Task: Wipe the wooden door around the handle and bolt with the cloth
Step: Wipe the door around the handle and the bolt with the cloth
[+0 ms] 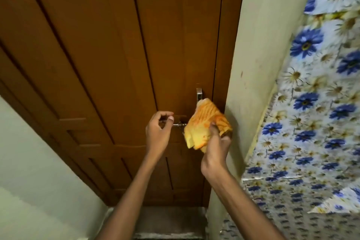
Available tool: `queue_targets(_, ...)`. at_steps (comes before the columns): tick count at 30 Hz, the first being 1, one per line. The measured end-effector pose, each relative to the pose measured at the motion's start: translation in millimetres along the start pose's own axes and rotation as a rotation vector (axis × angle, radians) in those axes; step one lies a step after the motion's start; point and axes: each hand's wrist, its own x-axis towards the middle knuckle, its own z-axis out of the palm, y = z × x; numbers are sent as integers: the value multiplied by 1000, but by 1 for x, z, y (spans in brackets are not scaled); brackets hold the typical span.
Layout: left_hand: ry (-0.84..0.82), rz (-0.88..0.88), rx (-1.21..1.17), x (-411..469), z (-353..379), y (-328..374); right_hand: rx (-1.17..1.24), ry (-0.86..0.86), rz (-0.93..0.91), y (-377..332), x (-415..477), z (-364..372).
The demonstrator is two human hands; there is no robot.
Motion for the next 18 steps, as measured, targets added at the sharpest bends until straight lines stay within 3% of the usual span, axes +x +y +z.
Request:
queue_targets(3, -3, 97, 56, 32, -6, -2, -108, 41, -259, -13, 29, 22)
queue_targets(8, -28, 367, 305, 85, 3, -8, -539, 16, -729, -5, 80, 56)
queue_targets(10, -17, 506, 549, 108, 12, -15, -780, -75, -820, 15, 104, 60)
queue_targets(13, -29, 654, 790, 138, 20, -28, -1144, -50, -984, 46, 128, 60)
queue_targets(18, -37, 833, 927, 169, 22, -59, -1228, 60, -1006, 55, 133, 62)
